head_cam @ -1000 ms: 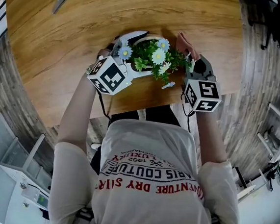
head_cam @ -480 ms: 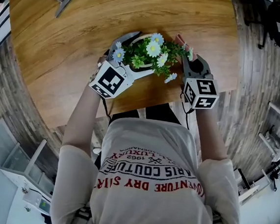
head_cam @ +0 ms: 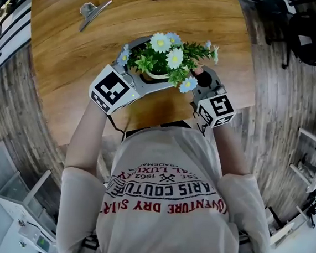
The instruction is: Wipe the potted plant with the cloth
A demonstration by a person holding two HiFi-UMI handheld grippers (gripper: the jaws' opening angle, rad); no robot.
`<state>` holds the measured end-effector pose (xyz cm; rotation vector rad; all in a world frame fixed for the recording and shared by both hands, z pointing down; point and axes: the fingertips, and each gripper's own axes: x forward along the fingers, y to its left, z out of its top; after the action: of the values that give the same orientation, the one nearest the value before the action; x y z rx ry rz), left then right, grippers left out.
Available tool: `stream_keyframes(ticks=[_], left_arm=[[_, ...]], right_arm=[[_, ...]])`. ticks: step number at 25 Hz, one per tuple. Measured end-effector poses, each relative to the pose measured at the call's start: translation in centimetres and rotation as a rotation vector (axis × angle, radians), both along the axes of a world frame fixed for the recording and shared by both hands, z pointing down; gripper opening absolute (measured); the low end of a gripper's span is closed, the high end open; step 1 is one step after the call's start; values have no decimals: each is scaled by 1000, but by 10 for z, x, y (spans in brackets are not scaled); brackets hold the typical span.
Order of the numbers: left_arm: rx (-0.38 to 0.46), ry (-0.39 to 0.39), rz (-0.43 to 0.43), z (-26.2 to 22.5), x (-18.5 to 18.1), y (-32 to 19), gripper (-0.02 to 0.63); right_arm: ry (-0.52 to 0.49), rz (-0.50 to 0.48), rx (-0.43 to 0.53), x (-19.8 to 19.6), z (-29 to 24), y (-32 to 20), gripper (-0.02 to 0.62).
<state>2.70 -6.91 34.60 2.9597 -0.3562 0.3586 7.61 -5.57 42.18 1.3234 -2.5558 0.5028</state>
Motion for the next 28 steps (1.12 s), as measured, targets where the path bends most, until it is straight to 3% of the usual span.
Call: stream_keyframes(ticks=[4,11,20,28], left_arm=[[53,-4,20,-34,-3,-5,515],[83,-37,64,-52,-9,-3,515],[81,-15,52,-58,-7,-4,515],[77,-12,51,-59,-9,0,515]], right_arm=[[-11,-77,158,-19,-42,-8,41],[108,-203,282,-41,-62,-10,41],[83,-274,343,-76,-78,-11,40],[47,-285,303,-81,-66,-2,40]])
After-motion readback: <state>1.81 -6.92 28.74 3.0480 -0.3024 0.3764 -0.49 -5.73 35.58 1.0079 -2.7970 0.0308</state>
